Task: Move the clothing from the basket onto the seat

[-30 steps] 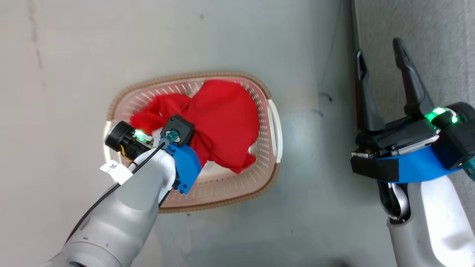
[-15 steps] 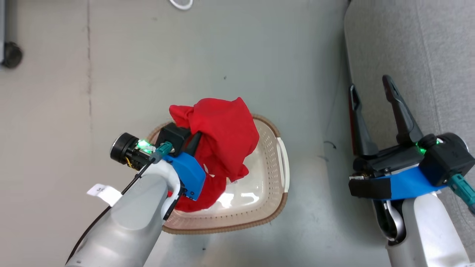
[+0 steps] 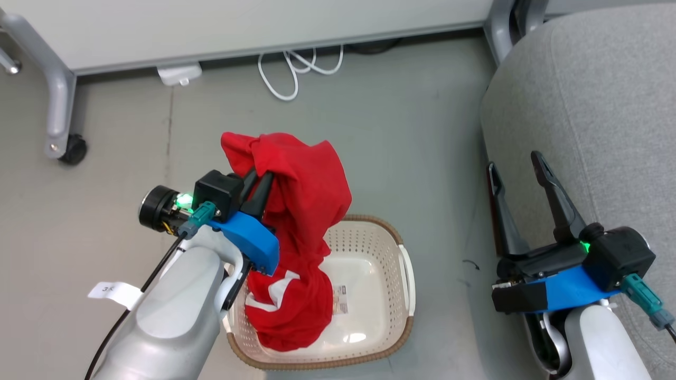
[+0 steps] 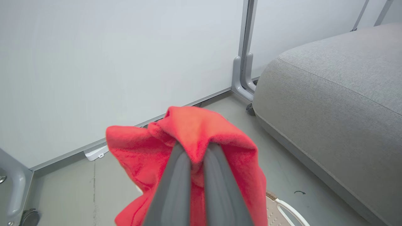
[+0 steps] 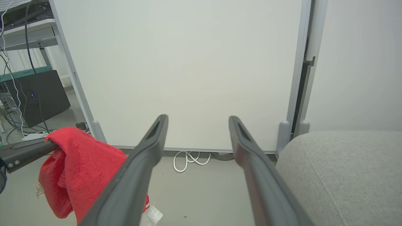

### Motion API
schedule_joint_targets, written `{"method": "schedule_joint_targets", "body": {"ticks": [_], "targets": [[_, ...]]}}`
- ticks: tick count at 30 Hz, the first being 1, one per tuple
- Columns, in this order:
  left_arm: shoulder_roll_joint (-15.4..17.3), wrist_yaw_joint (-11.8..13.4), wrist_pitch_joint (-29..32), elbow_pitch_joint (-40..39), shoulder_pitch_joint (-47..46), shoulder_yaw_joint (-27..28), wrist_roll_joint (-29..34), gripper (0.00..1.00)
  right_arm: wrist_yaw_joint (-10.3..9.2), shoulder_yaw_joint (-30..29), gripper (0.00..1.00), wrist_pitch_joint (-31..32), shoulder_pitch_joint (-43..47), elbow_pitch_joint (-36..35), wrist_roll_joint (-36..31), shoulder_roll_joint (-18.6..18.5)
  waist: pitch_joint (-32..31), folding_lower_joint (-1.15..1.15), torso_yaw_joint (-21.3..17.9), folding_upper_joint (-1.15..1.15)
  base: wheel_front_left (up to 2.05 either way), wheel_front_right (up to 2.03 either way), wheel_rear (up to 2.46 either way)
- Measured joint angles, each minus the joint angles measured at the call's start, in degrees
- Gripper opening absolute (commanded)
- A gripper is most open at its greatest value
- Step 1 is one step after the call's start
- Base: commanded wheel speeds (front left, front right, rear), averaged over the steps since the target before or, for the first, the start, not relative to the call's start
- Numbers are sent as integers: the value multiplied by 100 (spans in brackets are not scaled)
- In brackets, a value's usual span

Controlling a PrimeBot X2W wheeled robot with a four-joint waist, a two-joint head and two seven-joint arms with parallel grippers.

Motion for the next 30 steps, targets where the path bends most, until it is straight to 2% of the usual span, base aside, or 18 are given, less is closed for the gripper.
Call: {"method": "schedule_joint_targets", "body": {"ticks": [10, 21, 30], "targets": [[-82, -114, 0, -464, -5, 176, 143, 0, 0, 44, 100, 0, 319, 101, 77, 0, -619, 0, 60, 0, 0, 0, 0], [-311, -153, 157, -889, -276, -196, -68, 0, 0, 71, 100, -1, 569, 143, 155, 0, -1013, 1, 90, 0, 0, 0, 0], [-287, -182, 542, -1475, -304, -375, -254, 0, 0, 32, 100, -1, 617, 132, 168, 0, -1038, 1, 113, 0, 0, 0, 0]]}}
